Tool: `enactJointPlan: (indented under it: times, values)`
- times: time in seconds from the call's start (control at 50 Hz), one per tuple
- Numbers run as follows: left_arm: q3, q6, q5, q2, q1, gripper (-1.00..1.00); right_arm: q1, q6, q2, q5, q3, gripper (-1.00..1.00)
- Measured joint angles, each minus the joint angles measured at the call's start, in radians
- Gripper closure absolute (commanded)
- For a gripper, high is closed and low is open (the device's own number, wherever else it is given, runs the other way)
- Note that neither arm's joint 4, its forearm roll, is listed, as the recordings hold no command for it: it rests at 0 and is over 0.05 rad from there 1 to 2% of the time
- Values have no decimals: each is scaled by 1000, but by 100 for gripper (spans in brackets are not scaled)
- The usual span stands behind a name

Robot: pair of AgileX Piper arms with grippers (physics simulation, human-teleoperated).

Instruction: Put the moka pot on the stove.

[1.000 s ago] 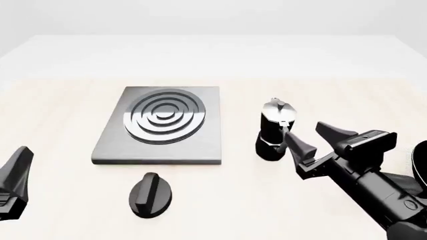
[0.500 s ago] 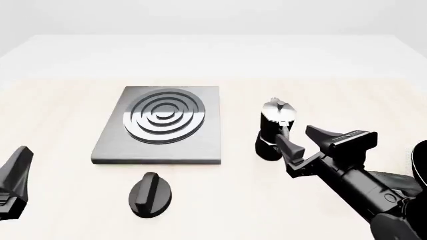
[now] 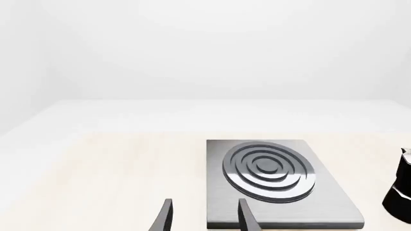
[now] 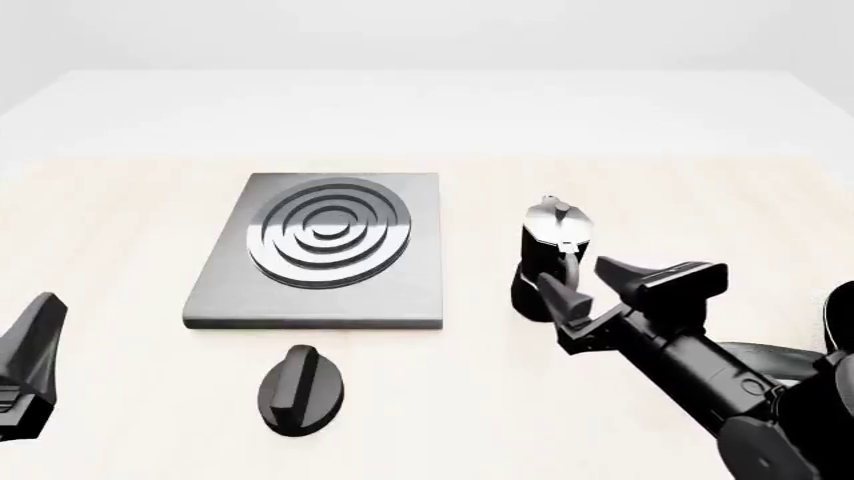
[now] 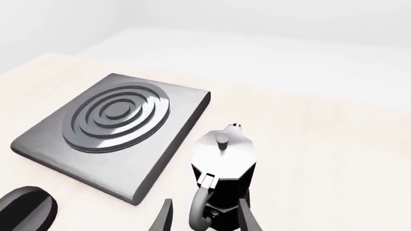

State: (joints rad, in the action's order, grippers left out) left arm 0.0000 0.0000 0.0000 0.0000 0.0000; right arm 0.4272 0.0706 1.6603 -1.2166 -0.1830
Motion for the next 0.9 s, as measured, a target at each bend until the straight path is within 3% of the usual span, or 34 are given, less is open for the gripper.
enactJointPlan:
  times: [0.78, 0.8, 0.9]
  values:
    - [0, 0, 0, 0, 0, -100, 9, 35, 124, -2, -48, -100]
    - [0, 0, 0, 0, 0, -100, 10, 35, 126, -2, -49, 100]
    - [0, 0, 0, 0, 0, -100, 8, 33, 125, -3, -53, 100]
